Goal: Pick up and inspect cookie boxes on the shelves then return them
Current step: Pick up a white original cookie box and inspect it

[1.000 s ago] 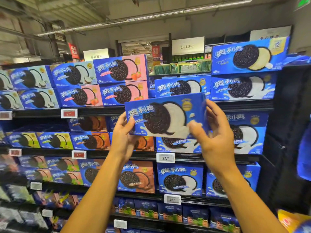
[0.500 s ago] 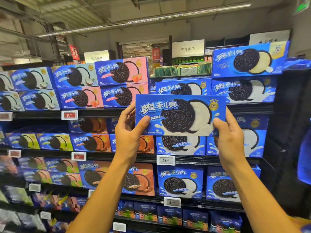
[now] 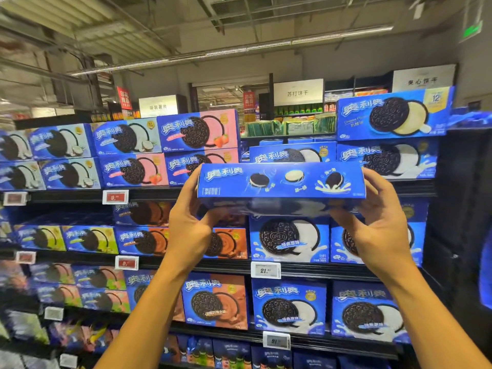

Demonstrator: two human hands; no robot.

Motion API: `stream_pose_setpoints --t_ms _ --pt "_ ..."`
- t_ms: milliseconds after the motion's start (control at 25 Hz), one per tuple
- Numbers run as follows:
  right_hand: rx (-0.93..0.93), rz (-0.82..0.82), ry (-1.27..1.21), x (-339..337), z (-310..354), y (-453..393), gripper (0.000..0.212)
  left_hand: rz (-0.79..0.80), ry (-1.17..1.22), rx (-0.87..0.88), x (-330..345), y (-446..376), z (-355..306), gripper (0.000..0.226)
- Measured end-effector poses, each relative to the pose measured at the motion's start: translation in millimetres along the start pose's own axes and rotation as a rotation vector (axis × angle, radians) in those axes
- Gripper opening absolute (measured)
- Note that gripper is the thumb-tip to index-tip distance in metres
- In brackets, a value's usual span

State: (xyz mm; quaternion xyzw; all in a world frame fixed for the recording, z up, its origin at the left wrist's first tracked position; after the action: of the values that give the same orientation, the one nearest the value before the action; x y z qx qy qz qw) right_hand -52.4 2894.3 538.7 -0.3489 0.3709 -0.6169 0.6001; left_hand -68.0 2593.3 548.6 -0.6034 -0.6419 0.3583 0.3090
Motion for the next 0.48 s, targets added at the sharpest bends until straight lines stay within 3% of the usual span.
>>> stream_pose_setpoints --t_ms 240,360,480 --pt "0.139 -0.052 0.006 -13.2 -1.9 -19.2 0.045 0.039 0.095 -0.198 2.4 -21.5 6.9 0.054" --pt "0.143 -0.069 0.026 -17.4 -2.5 -27.2 0.038 0.028 0.118 -0.216 6.2 -29.1 12.6 0.045" --pt "0.158 -0.070 0.060 -23.7 -7.8 -39.1 0.043 0.018 0.135 -0.204 10.0 -40.3 17.3 0.041"
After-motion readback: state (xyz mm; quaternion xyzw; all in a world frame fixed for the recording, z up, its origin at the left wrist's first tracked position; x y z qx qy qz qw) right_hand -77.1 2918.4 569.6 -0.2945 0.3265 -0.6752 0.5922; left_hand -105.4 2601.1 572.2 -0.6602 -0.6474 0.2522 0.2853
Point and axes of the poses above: each hand's wrist, its own y-axis away from the middle knuckle, its own x-axis out of the palm, z = x × y, the point moved 8 cm from there along -y, towards the middle knuckle, and after that the axes turned 4 degrees about z, right-handed, at the moved point
